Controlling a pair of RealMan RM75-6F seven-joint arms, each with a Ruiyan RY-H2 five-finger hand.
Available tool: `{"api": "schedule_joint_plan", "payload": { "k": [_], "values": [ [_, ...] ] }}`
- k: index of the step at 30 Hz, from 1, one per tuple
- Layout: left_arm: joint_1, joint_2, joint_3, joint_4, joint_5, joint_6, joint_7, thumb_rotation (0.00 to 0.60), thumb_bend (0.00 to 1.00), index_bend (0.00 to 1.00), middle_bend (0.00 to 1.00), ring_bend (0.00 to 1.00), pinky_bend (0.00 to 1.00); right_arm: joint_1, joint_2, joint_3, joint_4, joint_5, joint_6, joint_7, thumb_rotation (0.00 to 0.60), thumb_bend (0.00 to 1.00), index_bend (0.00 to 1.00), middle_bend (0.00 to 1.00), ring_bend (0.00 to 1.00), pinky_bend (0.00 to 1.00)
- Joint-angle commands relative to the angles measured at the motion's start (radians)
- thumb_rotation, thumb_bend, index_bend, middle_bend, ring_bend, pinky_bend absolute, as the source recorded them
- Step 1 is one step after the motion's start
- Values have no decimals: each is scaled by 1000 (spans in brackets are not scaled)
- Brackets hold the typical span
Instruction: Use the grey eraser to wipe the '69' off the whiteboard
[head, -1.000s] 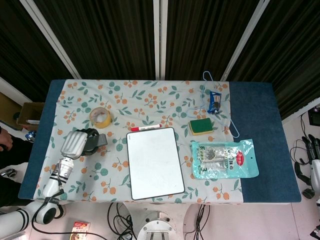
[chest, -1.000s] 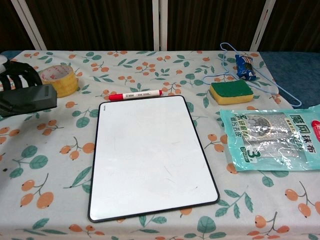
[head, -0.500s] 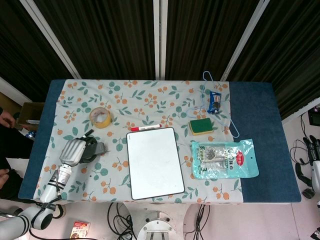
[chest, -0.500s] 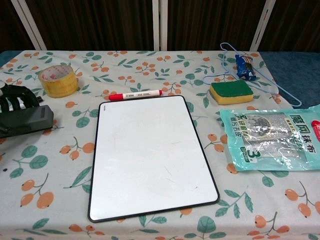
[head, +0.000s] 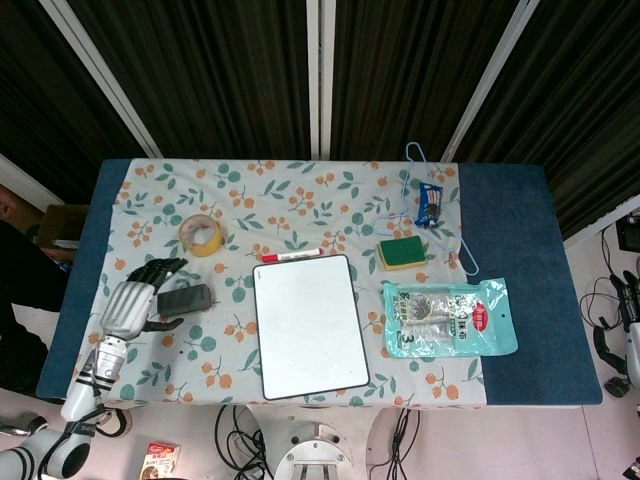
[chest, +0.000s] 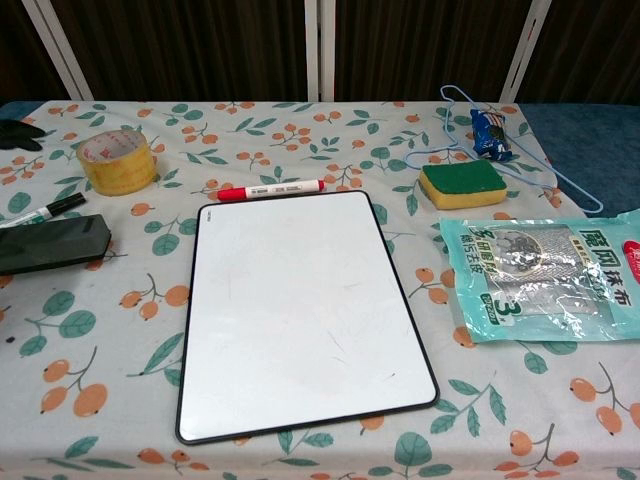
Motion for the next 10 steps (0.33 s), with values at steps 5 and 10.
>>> {"api": "schedule_joint_plan", "payload": {
  "k": [5,10],
  "values": [
    [153,203,-5,-175,30,240,107,424,0,85,118,90,190,3,-6,0,5,3,-7,-4,600,367,0,0,0,0],
    [202,294,41,-240,56,249,129,426,0,86,118,87,188,13,-25,1,10,10,-25,-22,600,360,0,0,0,0]
  ]
}}
